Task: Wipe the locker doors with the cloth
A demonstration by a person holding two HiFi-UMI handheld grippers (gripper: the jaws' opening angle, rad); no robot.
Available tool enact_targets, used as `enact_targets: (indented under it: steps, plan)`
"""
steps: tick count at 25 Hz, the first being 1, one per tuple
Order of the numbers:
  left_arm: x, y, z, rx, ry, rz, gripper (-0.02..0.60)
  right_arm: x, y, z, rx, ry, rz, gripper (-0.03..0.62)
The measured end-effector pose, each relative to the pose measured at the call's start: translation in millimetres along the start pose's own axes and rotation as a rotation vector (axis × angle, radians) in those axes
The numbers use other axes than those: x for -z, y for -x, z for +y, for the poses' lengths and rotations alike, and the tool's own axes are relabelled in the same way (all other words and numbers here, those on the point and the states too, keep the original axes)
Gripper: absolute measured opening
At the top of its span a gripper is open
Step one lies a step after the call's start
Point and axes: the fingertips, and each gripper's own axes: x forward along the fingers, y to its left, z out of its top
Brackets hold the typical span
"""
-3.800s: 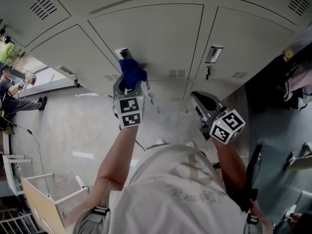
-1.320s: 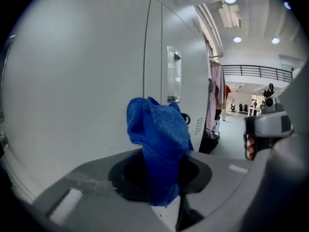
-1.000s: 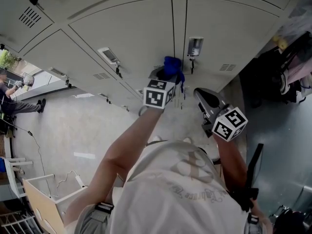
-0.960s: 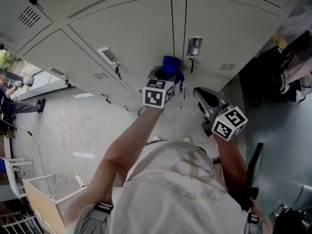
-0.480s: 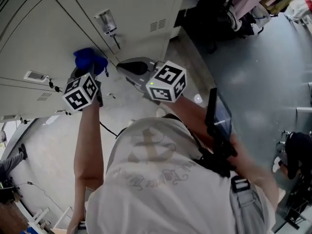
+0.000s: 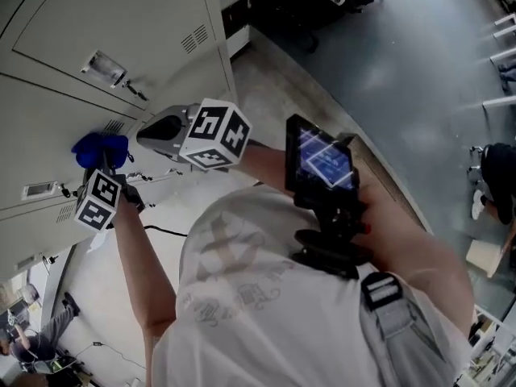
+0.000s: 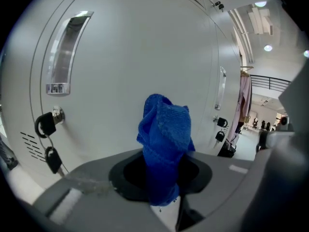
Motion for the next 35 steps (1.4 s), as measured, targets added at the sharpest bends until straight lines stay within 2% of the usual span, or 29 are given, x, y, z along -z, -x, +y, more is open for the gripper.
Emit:
enact_targets:
  steps: [9,16,20,25,30,35]
  plan:
    - [7,10,38,-0.059,-0.012,0.017,0.114,-2,-14,9,-0.019,-0.001,0.013,0.008]
    - [6,17,51,-0.065,-0.032,0.009,0.114,-2,-25,17,-0.035,0.016,0.022,0.007]
    - [14,26,79,-0.118,0.003,0.006,0.114,1,-37,25,-0.074,0.020,0.032,0.006]
    - [42,6,93,-0.087,0.028,0.033,0.114,14,-25,10,0.035,0.014,0.031,0.007]
    - [35,31,123,-0.176,0.040,0.009,0.114,7,-38,17,-0.020,0.010,0.035,0.008]
    - [32,41,137,-0.246,-0.020,-0.023,0.114,8,-44,22,-0.041,0.012,0.032,0.007]
